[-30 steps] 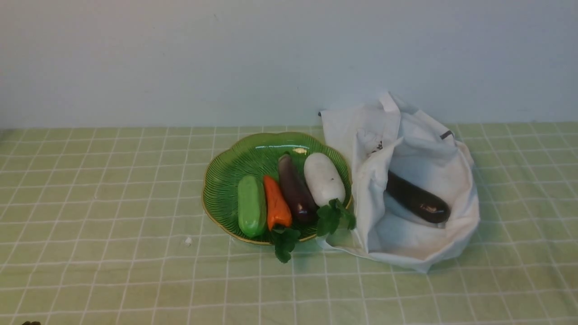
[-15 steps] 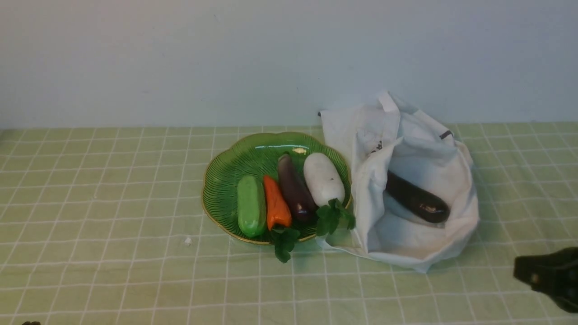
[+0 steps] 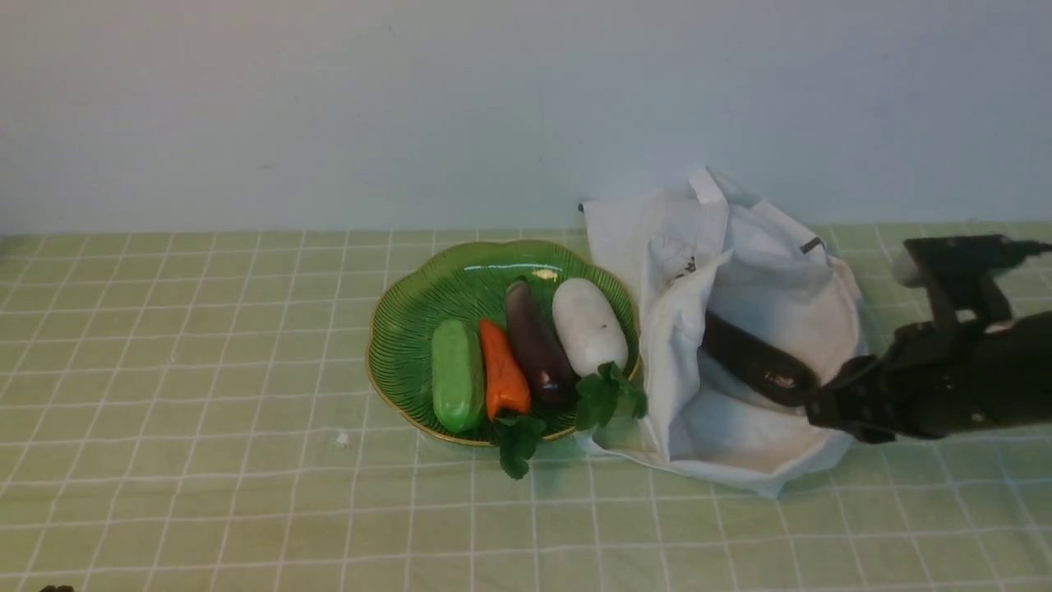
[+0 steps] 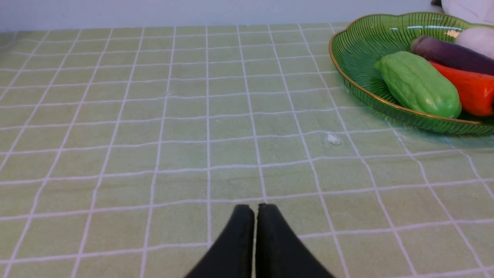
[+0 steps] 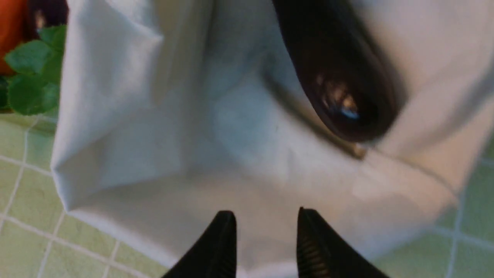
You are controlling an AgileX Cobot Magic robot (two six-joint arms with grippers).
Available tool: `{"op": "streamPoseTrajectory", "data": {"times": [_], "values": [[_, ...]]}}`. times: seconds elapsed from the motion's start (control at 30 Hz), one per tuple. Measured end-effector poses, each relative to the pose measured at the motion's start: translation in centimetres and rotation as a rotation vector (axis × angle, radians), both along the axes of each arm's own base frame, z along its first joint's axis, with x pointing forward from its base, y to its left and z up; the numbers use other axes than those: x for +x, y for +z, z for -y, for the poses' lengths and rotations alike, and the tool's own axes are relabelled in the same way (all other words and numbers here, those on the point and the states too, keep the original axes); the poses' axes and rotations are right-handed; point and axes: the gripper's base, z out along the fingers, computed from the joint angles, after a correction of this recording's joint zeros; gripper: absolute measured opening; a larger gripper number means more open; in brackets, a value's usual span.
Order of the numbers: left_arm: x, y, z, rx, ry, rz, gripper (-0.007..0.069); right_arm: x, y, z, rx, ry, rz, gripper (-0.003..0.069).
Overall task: Take vegetables from bag on green coffee tablecloth place on plate.
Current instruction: 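Reach into the white cloth bag and grasp a vegetable inside with the right gripper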
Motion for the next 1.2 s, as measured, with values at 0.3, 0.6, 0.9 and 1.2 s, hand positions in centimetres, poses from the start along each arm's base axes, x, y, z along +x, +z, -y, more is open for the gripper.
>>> {"op": "streamPoseTrajectory", "data": {"times": [0.3,0.6,0.9,1.2], "values": [[0.0,0.0,0.0,0.0,0.0,0.0,-0.0004,3.2,-1.4,-1.2,-0.127,0.064,0.122,0.0503],[0.0,0.0,0.0,0.0,0.0,0.0,-0.0004,5.6,-5.4,-0.5,-0.215,-0.04,0.162,0.0564],[0.0,0.0,0.0,0.0,0.0,0.0,-0.0004,6.0,-8.5,-0.5,-0.235,-0.04,0.085,0.0552],[0.0,0.0,0.0,0.0,0.0,0.0,-0.0004,6.4,-7.2,-1.4,-0.176,0.017,0.041,0.0377]]}}
